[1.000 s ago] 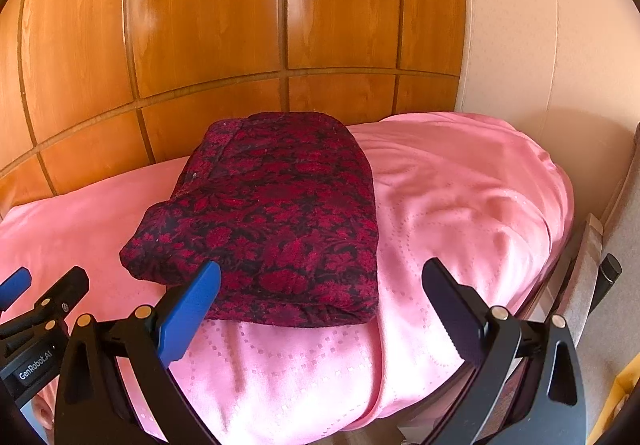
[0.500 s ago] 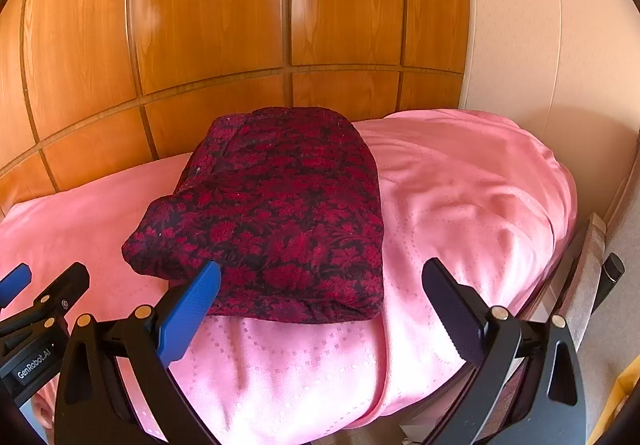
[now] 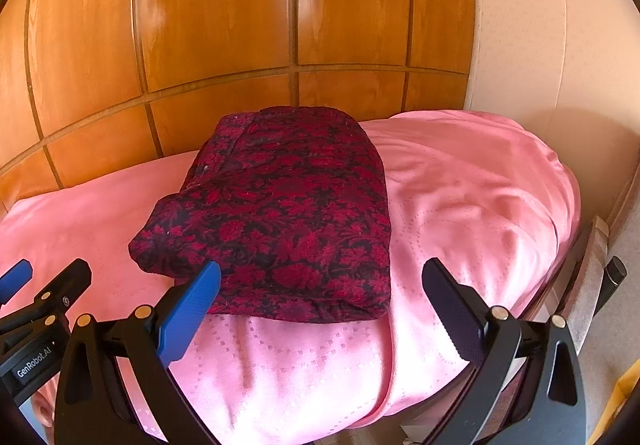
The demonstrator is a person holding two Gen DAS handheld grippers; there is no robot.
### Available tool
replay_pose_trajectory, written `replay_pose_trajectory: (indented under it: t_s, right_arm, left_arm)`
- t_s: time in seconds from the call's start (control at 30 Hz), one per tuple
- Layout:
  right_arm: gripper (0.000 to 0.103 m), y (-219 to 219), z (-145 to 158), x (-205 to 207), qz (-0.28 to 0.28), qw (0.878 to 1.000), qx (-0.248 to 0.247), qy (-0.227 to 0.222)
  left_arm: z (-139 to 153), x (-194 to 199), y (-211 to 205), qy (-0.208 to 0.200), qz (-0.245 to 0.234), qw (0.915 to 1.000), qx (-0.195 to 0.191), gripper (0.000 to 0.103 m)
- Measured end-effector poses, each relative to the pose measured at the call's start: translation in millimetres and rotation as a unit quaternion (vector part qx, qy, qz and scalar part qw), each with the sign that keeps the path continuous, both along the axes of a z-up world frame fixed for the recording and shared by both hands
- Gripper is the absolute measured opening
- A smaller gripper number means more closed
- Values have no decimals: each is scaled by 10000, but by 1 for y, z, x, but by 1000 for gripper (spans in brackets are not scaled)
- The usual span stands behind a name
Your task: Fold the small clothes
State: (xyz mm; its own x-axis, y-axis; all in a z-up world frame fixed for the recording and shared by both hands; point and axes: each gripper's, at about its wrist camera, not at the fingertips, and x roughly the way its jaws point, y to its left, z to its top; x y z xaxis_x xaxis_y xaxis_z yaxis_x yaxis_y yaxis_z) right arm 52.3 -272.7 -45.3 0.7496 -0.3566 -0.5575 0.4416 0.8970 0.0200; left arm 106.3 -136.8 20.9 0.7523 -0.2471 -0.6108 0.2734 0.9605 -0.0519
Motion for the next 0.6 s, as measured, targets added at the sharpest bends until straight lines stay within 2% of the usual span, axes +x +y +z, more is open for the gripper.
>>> replay_pose_trajectory:
  t_s: [0.6]
  right_arm:
    - [101,-1,-1,3,22,10000,33,-7]
  left_arm:
    - [-1,4,3,45,56,9999,-104,99]
